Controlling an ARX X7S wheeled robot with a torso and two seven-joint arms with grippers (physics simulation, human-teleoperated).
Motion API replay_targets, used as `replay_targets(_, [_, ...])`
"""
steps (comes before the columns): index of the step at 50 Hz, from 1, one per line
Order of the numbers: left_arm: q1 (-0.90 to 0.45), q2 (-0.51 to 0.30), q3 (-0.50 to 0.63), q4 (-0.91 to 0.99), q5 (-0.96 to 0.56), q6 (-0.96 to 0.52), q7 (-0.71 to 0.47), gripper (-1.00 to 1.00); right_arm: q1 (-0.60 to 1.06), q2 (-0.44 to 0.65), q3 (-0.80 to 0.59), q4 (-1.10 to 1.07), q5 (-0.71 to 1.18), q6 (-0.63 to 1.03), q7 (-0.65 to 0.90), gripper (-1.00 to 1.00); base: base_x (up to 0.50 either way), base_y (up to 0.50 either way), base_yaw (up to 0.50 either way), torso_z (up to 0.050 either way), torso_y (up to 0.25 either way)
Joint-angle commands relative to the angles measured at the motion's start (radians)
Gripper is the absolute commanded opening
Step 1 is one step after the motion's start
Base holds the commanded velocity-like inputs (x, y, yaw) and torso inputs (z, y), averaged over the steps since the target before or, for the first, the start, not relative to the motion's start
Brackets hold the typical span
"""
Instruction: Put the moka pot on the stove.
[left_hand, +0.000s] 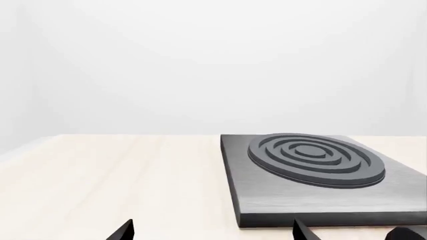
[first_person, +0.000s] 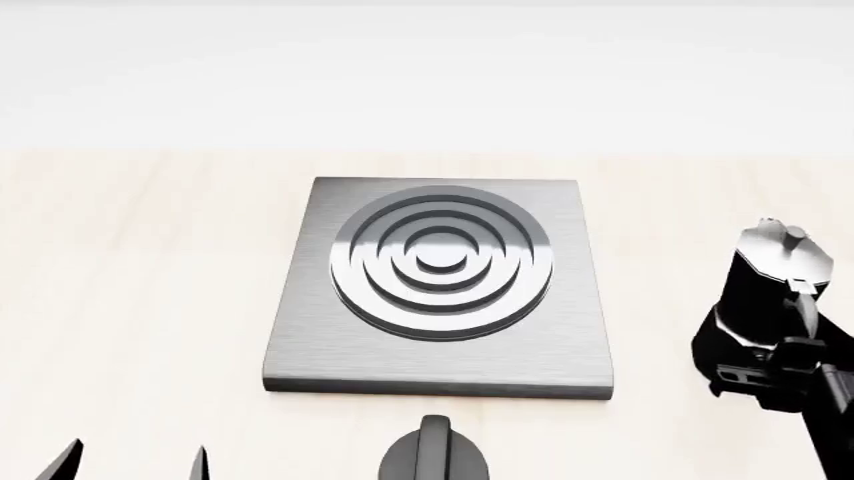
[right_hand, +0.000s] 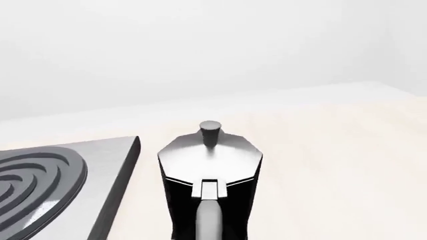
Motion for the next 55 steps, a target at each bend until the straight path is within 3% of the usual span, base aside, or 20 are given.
replay_targets(1, [-0.001, -0.001, 0.004, -0.007, 0.000, 0.011, 0.001, 1.00, -0.027, 0.027, -0.014, -0.287, -0.037, 0.036, 0.120, -1.00, 0.00, 0.00, 0.00, 0.000, 0.000])
replay_targets(9, [-0.009, -0.004, 0.004, -0.003, -0.007, 0.003, 0.001, 1.00, 0.006, 0.057, -0.052, -0.509, -0.054, 0.128, 0.167, -1.00, 0.00, 0.00, 0.00, 0.000, 0.000])
replay_targets(28, [-0.020, -0.006, 0.009, -0.007, -0.012, -0.001, -0.001, 1.00, 0.115, 0.018, -0.100, -0.464, -0.084, 0.118, 0.141, -1.00, 0.00, 0.00, 0.00, 0.000, 0.001])
replay_targets(37, [-0.013, -0.009, 0.013, 0.001, -0.008, 0.000, -0.006, 1.00, 0.284, -0.077, -0.187, -0.257, -0.161, 0.039, 0.074, -1.00, 0.00, 0.00, 0.00, 0.000, 0.000])
replay_targets(55, [-0.003, -0.017, 0.016, 0.011, -0.009, 0.003, -0.013, 1.00, 0.530, -0.251, -0.223, 0.240, -0.200, -0.217, -0.056, -1.00, 0.00, 0.00, 0.00, 0.000, 0.001])
